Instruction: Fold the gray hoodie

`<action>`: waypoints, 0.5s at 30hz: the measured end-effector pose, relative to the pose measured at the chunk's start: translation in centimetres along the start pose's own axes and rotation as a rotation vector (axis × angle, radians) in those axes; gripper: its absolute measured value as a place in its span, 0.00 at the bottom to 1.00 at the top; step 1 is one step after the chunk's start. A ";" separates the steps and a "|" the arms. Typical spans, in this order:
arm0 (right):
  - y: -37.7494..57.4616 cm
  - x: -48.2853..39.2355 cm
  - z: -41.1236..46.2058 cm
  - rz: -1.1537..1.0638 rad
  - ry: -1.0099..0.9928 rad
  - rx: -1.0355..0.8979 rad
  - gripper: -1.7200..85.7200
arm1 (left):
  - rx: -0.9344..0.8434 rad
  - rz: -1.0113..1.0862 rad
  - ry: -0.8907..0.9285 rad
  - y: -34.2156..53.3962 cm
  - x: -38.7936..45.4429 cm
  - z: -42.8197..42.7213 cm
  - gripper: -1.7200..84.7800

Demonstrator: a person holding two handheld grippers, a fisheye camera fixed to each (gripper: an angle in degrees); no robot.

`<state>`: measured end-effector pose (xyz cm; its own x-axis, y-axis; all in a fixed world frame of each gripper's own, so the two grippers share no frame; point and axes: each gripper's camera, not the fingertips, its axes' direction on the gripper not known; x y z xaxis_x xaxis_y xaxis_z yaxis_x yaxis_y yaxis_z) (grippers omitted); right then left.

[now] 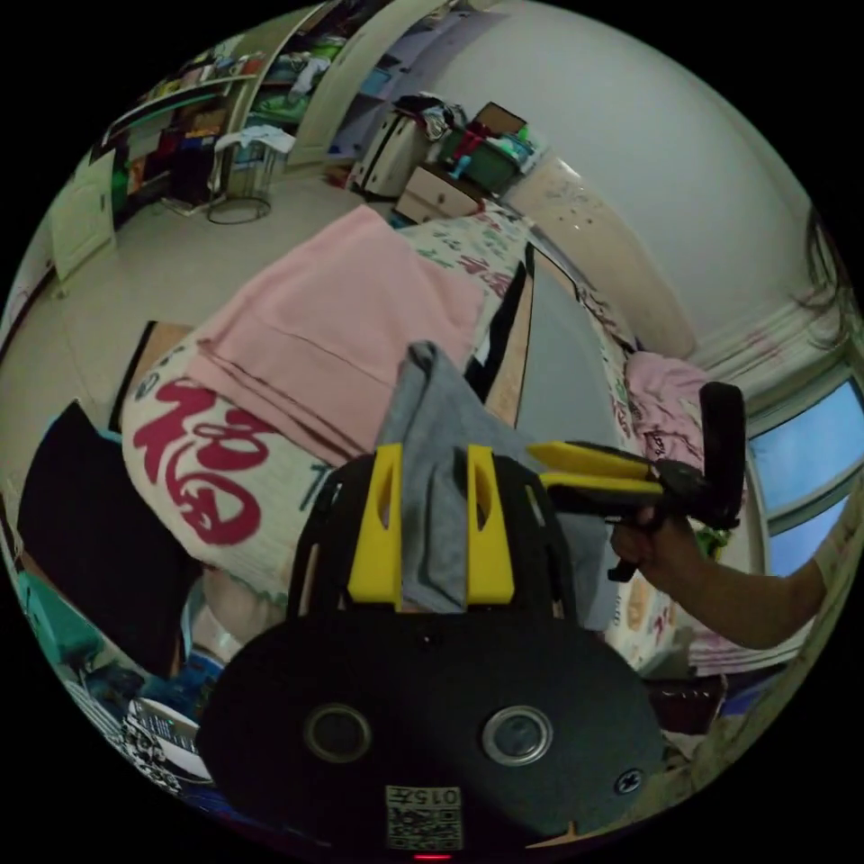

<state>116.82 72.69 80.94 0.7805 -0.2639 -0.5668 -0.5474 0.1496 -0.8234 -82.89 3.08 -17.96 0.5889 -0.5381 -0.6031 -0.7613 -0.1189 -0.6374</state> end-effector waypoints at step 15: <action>22.6 13.4 -22.8 0.532 0.248 0.034 0.02 | -0.134 0.234 -0.102 -27.9 15.7 9.5 0.04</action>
<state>108.00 50.76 55.37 0.3047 -0.3581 -0.8826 -0.8313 0.3523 -0.4299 -49.85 5.94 -14.20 0.4123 -0.4778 -0.7757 -0.9047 -0.1148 -0.4102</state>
